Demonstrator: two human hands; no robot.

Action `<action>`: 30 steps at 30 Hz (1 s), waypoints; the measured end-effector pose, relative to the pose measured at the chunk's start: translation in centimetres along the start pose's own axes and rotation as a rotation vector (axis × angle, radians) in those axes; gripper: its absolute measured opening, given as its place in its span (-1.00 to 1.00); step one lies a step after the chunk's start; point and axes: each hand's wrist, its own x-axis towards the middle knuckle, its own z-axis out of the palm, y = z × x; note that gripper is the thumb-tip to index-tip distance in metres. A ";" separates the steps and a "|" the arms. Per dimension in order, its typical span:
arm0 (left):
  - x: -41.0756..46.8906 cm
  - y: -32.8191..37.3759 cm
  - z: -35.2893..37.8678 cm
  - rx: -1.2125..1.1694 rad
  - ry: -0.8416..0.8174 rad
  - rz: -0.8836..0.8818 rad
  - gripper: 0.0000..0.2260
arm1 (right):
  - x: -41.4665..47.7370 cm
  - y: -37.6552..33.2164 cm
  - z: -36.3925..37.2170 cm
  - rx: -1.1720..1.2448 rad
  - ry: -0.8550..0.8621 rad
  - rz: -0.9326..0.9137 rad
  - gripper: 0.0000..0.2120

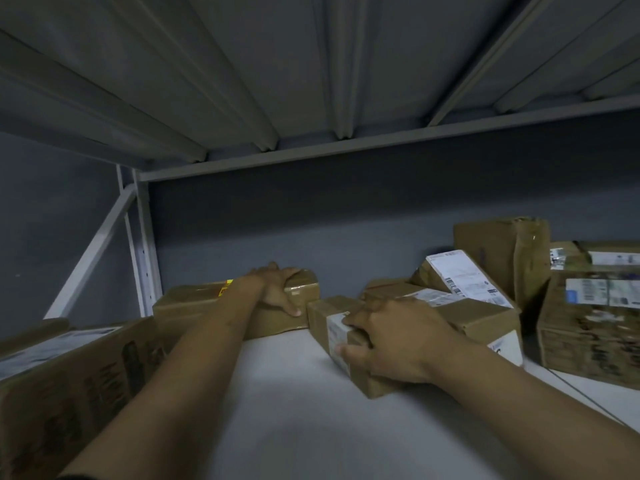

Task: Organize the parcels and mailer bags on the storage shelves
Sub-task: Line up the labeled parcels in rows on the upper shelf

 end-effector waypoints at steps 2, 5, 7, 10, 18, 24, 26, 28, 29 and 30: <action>0.1 -0.4 0.2 -0.003 0.073 0.009 0.00 | 0.1 0.0 0.2 0.000 -0.012 0.004 -0.43; -0.4 -0.5 0.6 -0.032 0.238 0.049 0.04 | 0.2 0.1 0.4 0.001 -0.006 0.006 -0.43; -1.4 -0.3 0.3 -0.085 0.386 0.074 0.05 | 0.2 0.2 0.4 -0.006 -0.005 0.000 -0.43; -3.9 0.5 -0.7 -0.252 0.632 0.129 0.03 | -0.1 0.1 0.0 0.047 -0.001 -0.009 -0.41; -14.2 4.9 -2.5 -0.634 0.880 0.319 0.11 | -1.1 -0.5 -4.2 1.146 0.374 0.288 -0.50; -21.7 5.7 -1.3 -0.704 0.808 0.333 0.13 | -3.2 -3.2 -6.5 1.712 0.207 0.229 -0.62; -23.4 4.9 -0.8 -0.750 0.723 0.324 0.11 | -4.1 -4.5 -6.4 1.695 0.231 0.228 -0.60; -25.4 4.2 -0.3 -0.863 0.611 0.345 0.09 | -5.2 -5.7 -6.4 1.710 0.252 0.199 -0.56; -26.5 4.0 -0.1 -0.929 0.567 0.346 0.08 | -5.7 -6.2 -6.4 1.697 0.265 0.177 -0.54; -27.5 3.9 0.0 -0.984 0.541 0.346 0.09 | -6.2 -6.6 -6.5 1.667 0.278 0.156 -0.52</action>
